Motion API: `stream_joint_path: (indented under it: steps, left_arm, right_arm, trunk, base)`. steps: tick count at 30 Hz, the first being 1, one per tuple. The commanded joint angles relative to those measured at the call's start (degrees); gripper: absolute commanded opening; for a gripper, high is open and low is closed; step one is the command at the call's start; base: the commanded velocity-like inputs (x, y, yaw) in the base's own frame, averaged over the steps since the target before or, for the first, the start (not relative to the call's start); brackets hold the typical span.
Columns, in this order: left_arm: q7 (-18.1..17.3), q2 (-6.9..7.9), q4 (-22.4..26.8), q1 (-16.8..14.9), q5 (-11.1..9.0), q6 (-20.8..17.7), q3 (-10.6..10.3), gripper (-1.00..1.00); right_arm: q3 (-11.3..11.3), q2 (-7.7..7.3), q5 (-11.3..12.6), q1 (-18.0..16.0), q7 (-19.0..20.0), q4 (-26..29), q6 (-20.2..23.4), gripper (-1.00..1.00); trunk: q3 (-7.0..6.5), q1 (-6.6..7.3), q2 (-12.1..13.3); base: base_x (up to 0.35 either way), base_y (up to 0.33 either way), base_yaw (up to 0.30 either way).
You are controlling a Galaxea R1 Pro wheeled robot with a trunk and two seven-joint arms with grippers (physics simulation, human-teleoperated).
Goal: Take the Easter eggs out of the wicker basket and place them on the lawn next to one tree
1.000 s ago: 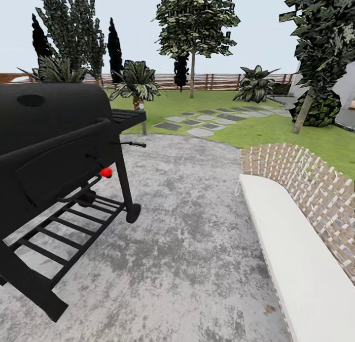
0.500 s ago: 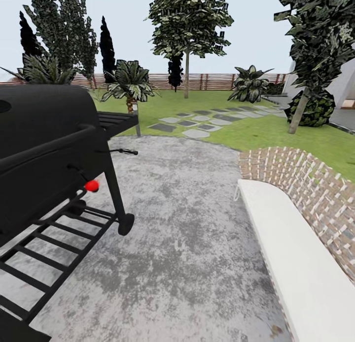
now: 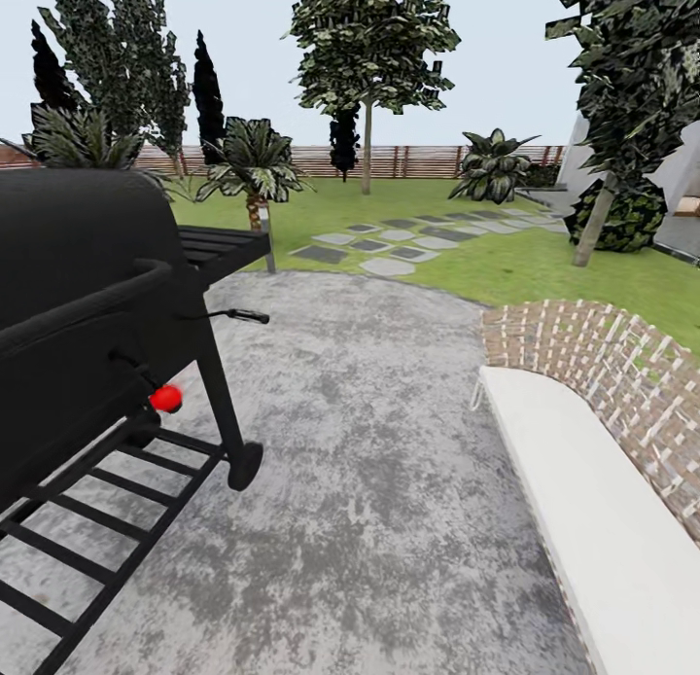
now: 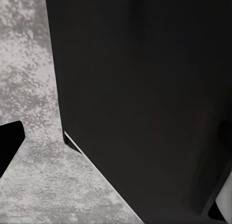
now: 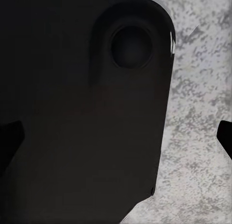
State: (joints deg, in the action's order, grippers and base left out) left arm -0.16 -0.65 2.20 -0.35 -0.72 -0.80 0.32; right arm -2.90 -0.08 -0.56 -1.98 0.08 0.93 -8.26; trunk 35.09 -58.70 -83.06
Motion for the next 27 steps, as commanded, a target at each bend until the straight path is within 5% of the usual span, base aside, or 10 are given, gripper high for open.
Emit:
stream_joint_path:
  steps: [1, 12, 27]
  left_arm:
    - [0.0, 0.01, 0.0, 0.0, -0.1, -0.1, 0.0, 1.00]
    - [0.0, 0.02, 0.0, 0.0, -0.1, -0.1, 0.0, 1.00]
    - [0.0, 0.03, 0.1, 0.0, -0.1, -0.1, 0.0, 1.00]
  right_arm:
    - [-0.3, -0.01, -0.1, 0.0, 0.0, -0.1, -0.2, 1.00]
    - [-0.3, -0.01, -0.1, 0.0, 0.0, -0.1, -0.2, 1.00]
    - [-0.3, -0.01, -0.1, 0.0, 0.0, -0.1, -0.2, 1.00]
  trunk:
    - [0.05, -0.03, 0.0]
    - [0.05, -0.03, 0.0]
    - [0.05, -0.03, 0.0]
  base:
    - [0.334, 0.075, -0.166]
    - [0.334, 0.075, -0.083]
    - [0.334, 0.075, -0.248]
